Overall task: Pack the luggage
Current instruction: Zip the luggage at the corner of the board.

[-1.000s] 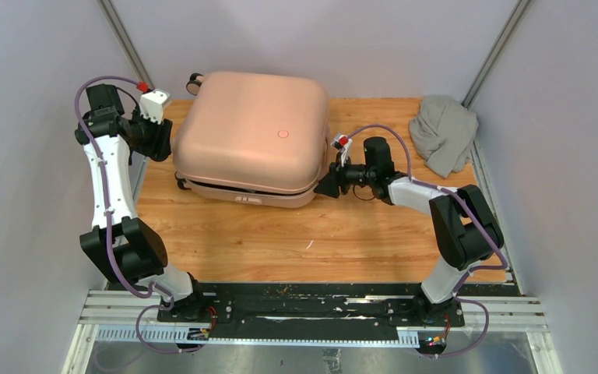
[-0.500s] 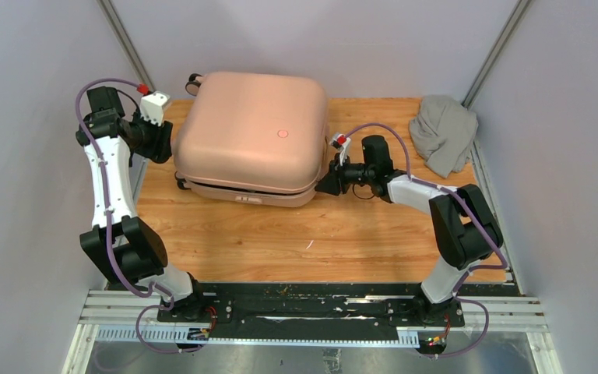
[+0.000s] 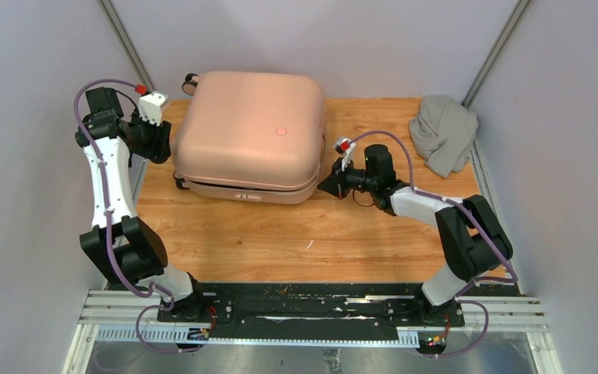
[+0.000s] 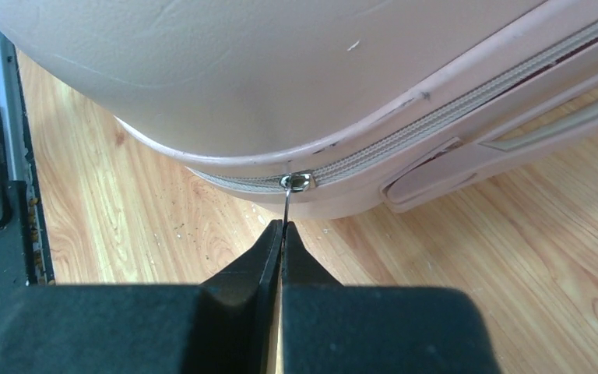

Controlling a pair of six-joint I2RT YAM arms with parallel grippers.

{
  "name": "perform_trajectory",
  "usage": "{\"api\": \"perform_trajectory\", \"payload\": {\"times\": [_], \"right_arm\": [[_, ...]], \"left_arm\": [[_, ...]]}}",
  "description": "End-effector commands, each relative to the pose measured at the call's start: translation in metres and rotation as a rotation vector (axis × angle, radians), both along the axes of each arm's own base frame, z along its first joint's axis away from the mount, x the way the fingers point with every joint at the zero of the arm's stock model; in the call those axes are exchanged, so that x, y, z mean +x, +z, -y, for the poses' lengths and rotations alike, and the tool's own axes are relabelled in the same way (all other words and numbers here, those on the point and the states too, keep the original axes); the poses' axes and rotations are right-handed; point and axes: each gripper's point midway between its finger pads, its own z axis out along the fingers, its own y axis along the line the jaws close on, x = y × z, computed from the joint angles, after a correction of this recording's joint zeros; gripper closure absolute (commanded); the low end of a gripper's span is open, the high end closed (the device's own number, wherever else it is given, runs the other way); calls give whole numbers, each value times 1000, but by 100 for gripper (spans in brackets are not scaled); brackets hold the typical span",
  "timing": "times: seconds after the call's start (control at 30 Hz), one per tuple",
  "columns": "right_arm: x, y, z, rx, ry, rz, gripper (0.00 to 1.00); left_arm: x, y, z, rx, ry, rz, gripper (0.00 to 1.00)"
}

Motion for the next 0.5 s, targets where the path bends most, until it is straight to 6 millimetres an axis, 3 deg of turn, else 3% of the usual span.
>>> {"api": "perform_trajectory", "payload": {"times": [0.0, 0.33, 0.47], "right_arm": [[2, 16, -1, 15, -48, 86, 100], [6, 16, 2, 5, -86, 82, 100], [-5, 22, -3, 10, -68, 100, 100]], "left_arm": [[6, 46, 12, -10, -24, 149, 100], [-5, 40, 17, -10, -38, 141, 100], [-7, 44, 22, -28, -47, 154, 100]]}}
